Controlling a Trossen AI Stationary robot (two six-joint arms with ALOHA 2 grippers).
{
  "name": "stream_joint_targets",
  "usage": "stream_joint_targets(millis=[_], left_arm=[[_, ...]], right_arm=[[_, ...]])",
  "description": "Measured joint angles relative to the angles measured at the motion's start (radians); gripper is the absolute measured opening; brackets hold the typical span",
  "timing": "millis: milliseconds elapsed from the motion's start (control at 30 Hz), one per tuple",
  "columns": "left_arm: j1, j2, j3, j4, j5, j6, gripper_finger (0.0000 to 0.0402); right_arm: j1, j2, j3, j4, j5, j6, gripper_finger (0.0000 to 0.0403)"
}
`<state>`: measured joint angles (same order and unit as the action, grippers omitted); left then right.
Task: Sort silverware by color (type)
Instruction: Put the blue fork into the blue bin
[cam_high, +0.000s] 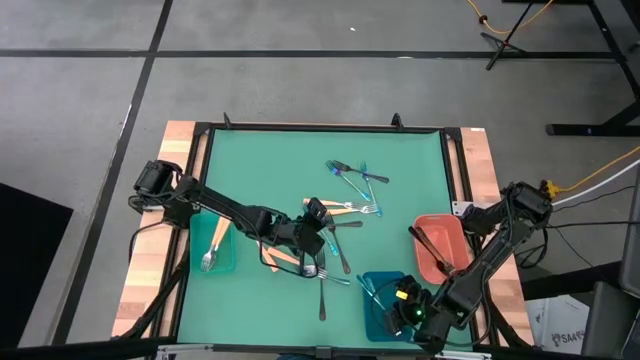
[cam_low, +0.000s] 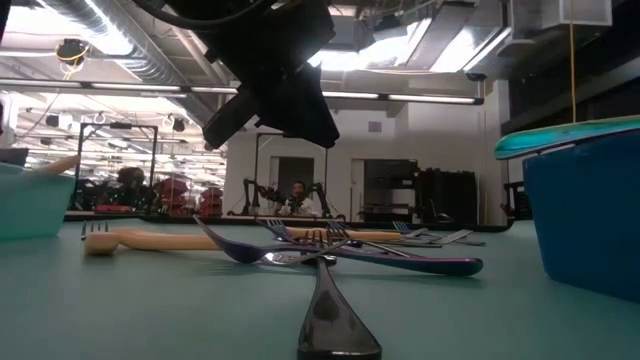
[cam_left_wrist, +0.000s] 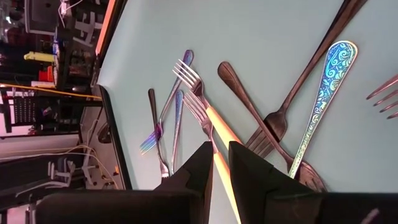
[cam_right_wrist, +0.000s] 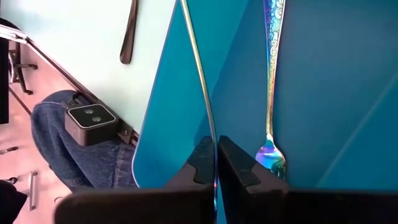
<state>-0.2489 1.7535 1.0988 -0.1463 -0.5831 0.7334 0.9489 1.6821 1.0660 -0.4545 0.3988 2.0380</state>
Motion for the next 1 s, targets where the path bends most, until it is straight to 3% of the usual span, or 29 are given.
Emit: stream_joint_targets(millis=[500,1000], left_arm=[[0.0,0.0,0.0,0.0,0.001,0.0,0.0045],[0.0,0.0,0.0,0.0,0.001,0.0,0.0045]], right_arm=[[0.0,0.0,0.0,-0.011,0.0,-0.002,0.006],[0.0,-0.006,0.0,-0.019,0.0,-0.003,0.0062]])
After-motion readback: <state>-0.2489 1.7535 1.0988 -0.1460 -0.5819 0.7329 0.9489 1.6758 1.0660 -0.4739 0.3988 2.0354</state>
